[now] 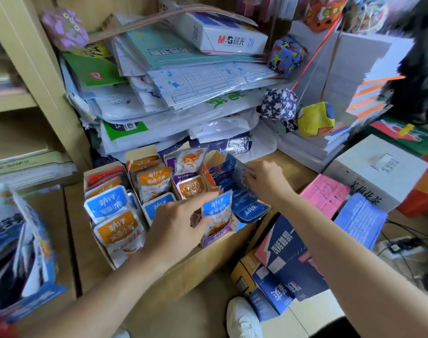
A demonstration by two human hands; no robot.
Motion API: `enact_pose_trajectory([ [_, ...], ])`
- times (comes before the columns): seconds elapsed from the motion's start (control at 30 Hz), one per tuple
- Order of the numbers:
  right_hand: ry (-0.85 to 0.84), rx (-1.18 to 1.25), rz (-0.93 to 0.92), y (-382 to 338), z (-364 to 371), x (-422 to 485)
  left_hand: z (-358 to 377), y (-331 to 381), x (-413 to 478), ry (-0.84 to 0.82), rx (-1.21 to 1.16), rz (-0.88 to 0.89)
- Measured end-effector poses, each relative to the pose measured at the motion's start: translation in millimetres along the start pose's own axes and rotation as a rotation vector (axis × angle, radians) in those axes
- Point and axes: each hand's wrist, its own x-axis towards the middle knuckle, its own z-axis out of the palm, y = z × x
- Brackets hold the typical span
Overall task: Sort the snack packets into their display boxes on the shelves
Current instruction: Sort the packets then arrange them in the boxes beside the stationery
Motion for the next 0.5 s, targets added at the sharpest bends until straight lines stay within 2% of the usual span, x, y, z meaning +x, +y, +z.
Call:
enact_pose_trajectory([
  [0.2,-0.046,0.146,-0.032,3.4,-14.9,-8.3,1.6,-2.5,-6.4,0.011,-0.029,0.056],
  [0.27,-0.033,0.209,-0.115,-6.1,-31.7,-26.1,0.6,-6.0,-6.9,0.025,-0.093,0.002],
  [0.33,-0.123,0.314,-0.284,-21.0,-44.2,-47.2,-0.7,-6.4,-6.2,0.028,-0.148,-0.065],
  [0.4,-0.230,0.259,-0.399,-34.9,-40.7,-61.7,-3.4,-3.2,-5.2,-0.006,-0.196,-0.121],
  [0.5,-0.189,0.058,-0.454,-37.9,-16.4,-67.5,-11.5,-1.7,-2.0,-0.124,-0.322,-0.173],
])
